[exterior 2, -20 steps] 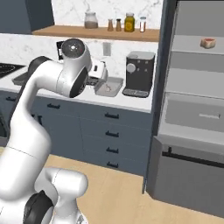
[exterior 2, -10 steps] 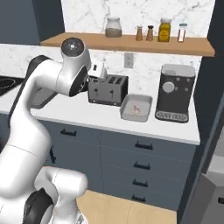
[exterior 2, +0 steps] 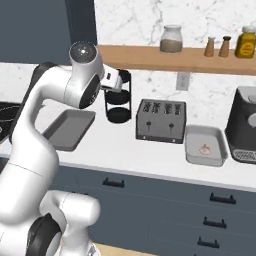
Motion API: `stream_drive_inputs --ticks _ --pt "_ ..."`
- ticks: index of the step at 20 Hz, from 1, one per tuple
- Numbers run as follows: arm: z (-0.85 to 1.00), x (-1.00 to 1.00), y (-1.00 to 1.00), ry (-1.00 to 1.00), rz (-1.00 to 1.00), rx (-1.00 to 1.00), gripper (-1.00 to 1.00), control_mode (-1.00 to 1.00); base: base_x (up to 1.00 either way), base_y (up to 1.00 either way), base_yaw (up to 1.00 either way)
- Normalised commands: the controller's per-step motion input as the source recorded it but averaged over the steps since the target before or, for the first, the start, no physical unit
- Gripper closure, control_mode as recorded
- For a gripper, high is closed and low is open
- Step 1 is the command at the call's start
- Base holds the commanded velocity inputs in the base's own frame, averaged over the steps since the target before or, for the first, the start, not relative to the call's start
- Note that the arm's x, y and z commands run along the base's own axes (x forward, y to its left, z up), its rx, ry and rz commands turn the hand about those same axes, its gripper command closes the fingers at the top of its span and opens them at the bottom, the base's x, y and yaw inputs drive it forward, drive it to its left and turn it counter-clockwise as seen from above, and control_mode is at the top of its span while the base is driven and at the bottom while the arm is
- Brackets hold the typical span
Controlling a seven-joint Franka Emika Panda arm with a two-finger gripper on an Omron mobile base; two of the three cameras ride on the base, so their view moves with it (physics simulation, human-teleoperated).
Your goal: Place one garlic and one steak in each tupperware on the nearby counter, to pack two identical lunches.
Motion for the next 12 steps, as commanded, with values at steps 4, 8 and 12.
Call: stream_drive_inputs --ticks 4,8,12 --pt "0.0 0.0 0.0 0.0 0.0 0.0 1.0 1.0 0.62 1.0 -0.13" --pt "0.0 0.0 0.0 0.0 0.0 0.0 1.0 1.0 0.68 0.93 -0.1" --pt "-1.0 0.2 0.53 0.41 -0.09 -0.3 1.0 -1.0 0.0 0.0 0.0"
